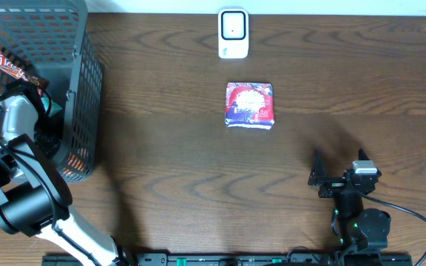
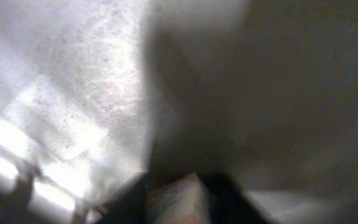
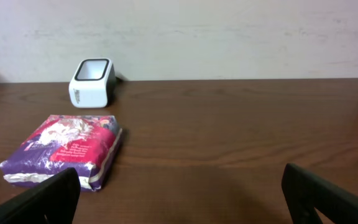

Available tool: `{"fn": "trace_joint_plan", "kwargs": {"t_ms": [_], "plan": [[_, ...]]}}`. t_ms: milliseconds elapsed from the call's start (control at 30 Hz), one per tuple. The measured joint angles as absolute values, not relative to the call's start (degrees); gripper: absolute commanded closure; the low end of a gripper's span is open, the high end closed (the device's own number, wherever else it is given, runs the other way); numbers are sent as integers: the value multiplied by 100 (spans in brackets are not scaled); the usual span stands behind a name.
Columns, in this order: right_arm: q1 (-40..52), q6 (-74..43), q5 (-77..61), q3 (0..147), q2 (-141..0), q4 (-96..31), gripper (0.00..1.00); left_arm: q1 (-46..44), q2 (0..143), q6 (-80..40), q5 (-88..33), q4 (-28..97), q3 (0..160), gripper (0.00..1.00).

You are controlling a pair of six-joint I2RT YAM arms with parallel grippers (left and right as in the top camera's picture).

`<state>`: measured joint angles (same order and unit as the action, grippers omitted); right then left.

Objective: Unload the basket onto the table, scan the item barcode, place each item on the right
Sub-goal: 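Return the left gripper to the basket and grasp the small orange packet, then carry the orange packet to the scanner and place it left of the floral pack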

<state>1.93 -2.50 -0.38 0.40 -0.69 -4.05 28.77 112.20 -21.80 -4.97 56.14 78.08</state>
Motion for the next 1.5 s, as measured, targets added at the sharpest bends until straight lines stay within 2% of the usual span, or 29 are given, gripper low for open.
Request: {"fn": "trace_joint_plan", "kwargs": {"t_ms": [300,533,700,933,1167,1300,1500], "plan": [[193,-248,-38,40,-69,-405,1,2899,11222,-2134,-504,5802,7902,93],[193,-248,-38,40,-69,-405,1,3050,11091,-2134,-521,6141,8962,93],[193,-250,-38,40,-69,-405,1,3092,10353,-2134,-526,5927,9671,93],[193,-248,-38,40,-69,-408,1,3092,8783,-2255,-602,4982,10029,93],[193,-250,-38,40,-69,-408,1,3044,7644,-2958,-1518,4128,10042,93],[193,-248,-38,40,-69,-408,1,2633,7297,-3247,-1997,4045,10042,93],[193,-250,-38,40,-69,-405,1,1393,7319,-3439,-2307,4278,10042,93]]}}
